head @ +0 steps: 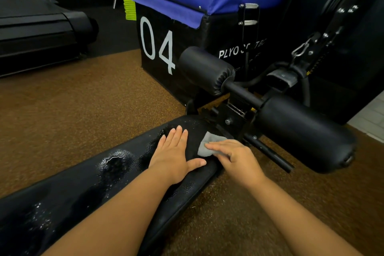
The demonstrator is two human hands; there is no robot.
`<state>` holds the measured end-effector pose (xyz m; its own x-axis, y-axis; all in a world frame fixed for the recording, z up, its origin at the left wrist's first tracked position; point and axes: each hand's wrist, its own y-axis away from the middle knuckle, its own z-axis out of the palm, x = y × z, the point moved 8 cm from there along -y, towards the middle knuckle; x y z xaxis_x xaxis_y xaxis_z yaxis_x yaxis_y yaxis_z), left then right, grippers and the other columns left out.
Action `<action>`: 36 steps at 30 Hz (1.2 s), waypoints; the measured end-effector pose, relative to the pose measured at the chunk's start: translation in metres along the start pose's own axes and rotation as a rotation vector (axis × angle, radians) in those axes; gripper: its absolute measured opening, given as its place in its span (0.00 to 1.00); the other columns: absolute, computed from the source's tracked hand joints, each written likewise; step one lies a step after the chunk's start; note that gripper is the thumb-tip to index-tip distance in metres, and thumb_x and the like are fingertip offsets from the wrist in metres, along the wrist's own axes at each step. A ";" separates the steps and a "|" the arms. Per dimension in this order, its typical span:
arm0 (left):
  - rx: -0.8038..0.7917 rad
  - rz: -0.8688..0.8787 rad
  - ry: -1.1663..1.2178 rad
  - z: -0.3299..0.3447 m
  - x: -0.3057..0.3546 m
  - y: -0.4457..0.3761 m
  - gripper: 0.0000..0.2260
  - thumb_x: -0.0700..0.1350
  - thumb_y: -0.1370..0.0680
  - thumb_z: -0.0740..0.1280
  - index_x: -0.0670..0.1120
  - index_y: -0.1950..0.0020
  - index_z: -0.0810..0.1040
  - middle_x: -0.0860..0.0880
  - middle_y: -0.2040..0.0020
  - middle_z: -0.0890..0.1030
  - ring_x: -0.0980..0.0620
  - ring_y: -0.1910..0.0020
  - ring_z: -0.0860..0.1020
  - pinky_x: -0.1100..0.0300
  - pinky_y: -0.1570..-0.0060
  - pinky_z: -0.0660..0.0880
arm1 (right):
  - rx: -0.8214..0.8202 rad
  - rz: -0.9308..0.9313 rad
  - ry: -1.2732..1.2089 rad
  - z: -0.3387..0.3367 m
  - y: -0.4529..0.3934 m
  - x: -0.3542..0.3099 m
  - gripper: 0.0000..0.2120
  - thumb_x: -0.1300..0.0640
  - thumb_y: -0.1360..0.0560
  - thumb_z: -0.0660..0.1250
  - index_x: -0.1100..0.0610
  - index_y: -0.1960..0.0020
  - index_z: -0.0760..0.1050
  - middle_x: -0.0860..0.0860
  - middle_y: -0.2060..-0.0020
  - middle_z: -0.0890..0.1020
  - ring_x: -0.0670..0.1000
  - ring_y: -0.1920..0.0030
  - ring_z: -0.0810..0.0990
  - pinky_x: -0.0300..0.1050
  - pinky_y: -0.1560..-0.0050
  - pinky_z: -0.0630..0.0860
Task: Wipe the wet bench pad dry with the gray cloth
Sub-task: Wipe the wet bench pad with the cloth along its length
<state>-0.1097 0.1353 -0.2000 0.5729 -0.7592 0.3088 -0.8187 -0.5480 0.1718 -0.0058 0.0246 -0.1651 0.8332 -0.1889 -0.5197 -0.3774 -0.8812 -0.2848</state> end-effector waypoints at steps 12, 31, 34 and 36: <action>-0.084 -0.231 -0.005 -0.001 -0.043 0.033 0.59 0.78 0.38 0.58 0.45 0.24 0.32 0.47 0.24 0.31 0.49 0.26 0.30 0.49 0.26 0.35 | 0.067 0.126 0.087 0.042 -0.056 -0.015 0.15 0.59 0.23 0.62 0.49 0.37 0.76 0.52 0.43 0.80 0.52 0.43 0.75 0.45 0.40 0.71; -0.080 -0.256 -0.021 -0.002 -0.041 0.033 0.60 0.78 0.38 0.59 0.46 0.25 0.30 0.48 0.25 0.29 0.49 0.27 0.29 0.48 0.27 0.33 | -0.070 0.059 0.086 0.043 -0.084 0.004 0.14 0.56 0.24 0.65 0.44 0.40 0.77 0.54 0.46 0.79 0.54 0.45 0.77 0.46 0.41 0.72; -0.075 -0.253 -0.015 -0.002 -0.041 0.032 0.60 0.78 0.39 0.59 0.46 0.25 0.31 0.48 0.25 0.29 0.50 0.27 0.29 0.48 0.27 0.33 | 0.034 0.244 0.129 0.045 -0.104 0.025 0.14 0.53 0.23 0.62 0.42 0.40 0.76 0.55 0.45 0.79 0.57 0.47 0.78 0.48 0.46 0.73; -0.068 -0.256 -0.018 -0.001 -0.041 0.032 0.61 0.79 0.40 0.59 0.45 0.25 0.31 0.48 0.25 0.30 0.50 0.27 0.29 0.48 0.27 0.34 | 0.064 0.224 0.104 0.059 -0.113 0.004 0.15 0.55 0.23 0.61 0.45 0.39 0.76 0.57 0.46 0.80 0.57 0.49 0.78 0.48 0.45 0.73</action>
<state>-0.1595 0.1494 -0.2062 0.7619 -0.6053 0.2302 -0.6472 -0.6987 0.3048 0.0162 0.1490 -0.1827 0.7616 -0.4233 -0.4907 -0.5796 -0.7836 -0.2235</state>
